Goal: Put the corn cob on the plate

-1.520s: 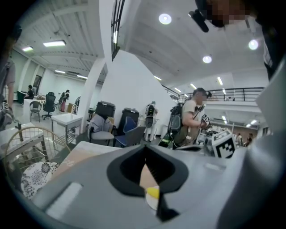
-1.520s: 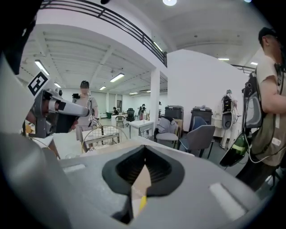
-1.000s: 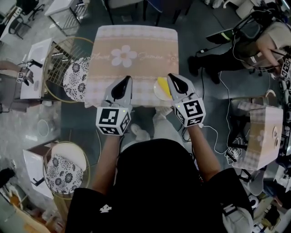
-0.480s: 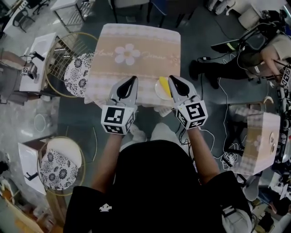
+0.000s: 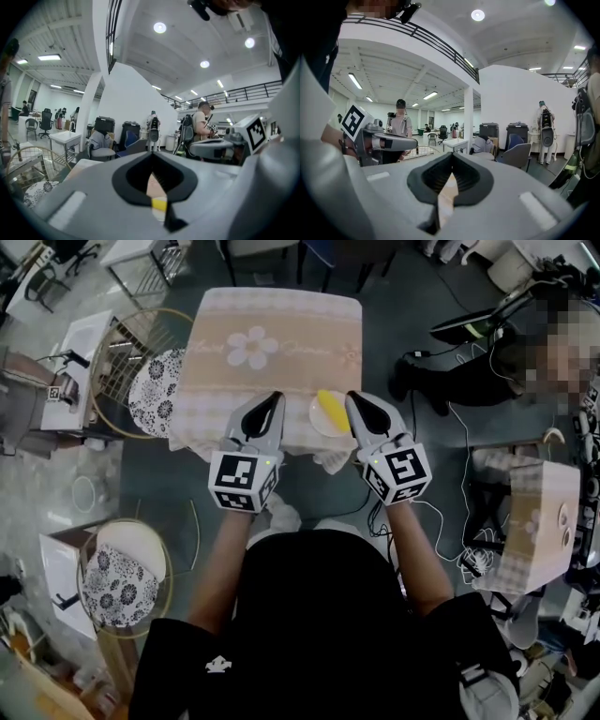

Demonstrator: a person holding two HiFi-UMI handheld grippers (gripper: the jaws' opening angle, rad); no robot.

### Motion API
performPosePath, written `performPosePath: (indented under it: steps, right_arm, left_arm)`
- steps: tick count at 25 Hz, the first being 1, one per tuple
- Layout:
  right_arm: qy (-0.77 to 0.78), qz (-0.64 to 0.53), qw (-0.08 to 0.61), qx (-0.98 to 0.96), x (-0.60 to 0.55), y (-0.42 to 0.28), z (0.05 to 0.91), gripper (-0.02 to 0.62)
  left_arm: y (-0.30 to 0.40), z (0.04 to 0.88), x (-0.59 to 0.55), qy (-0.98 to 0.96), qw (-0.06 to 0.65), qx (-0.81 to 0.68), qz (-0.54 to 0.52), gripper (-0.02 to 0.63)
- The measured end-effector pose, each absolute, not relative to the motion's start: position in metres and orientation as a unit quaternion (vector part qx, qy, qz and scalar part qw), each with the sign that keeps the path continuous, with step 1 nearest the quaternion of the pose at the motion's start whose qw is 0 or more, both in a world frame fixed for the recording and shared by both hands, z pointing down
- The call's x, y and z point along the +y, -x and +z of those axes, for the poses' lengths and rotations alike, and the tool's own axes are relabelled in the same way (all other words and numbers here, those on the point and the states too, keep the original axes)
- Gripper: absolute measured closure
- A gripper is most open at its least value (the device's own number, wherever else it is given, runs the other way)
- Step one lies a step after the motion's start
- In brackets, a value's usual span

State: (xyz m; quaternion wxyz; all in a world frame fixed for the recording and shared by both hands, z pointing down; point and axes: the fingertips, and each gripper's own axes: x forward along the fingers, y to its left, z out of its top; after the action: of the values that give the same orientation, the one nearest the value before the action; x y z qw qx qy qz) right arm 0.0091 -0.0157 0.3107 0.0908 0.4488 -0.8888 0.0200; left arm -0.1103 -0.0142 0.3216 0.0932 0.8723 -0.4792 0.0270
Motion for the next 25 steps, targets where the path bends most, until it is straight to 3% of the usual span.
performPosePath:
  steps: [25]
  right_arm:
    - [-0.425, 0.020, 0.033, -0.904, 0.123, -0.070, 0.284, 0.594]
  left_arm:
    - [-0.002, 0.301, 0.121, -0.888, 0.058, -0.455, 0.048, 0.598]
